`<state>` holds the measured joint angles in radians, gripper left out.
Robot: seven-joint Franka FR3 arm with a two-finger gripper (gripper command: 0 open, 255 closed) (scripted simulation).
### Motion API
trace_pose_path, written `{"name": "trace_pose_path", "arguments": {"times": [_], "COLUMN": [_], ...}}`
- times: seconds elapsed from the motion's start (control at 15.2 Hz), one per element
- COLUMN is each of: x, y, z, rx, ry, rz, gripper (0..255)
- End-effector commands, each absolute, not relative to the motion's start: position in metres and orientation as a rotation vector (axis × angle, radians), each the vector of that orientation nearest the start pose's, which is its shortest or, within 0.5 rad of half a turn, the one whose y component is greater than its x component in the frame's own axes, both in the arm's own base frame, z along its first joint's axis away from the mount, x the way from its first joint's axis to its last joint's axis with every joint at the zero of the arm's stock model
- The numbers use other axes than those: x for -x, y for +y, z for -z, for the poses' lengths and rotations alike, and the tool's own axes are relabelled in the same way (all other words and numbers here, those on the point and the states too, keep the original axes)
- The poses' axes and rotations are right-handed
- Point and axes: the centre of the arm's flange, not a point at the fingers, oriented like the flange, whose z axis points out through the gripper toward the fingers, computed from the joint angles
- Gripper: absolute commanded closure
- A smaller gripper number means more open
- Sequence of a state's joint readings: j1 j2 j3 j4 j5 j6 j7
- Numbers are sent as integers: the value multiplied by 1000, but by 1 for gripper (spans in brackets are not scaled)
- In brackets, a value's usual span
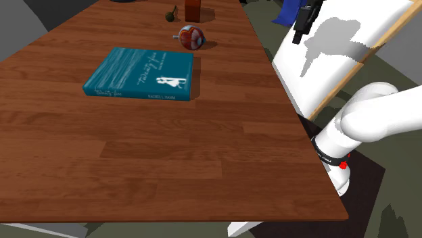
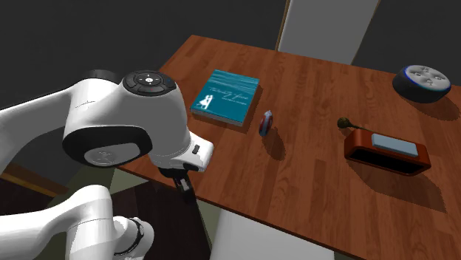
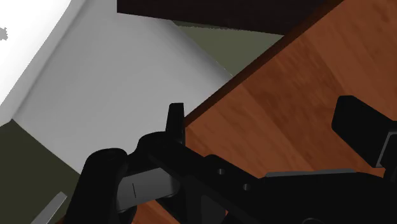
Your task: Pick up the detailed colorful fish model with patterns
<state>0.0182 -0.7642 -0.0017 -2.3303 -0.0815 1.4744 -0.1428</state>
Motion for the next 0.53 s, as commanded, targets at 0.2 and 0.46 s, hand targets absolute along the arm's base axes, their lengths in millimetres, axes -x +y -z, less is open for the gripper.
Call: {"name": "trace_pose_path", "arguments": {"times": [0.2,0.46], "x": [-340,-390], "y": [1,13], "z": [-583,-576], "rx": [3186,3161], "ry": [-330,-435], "rz": [-147,-137], "gripper": [0,0]}}
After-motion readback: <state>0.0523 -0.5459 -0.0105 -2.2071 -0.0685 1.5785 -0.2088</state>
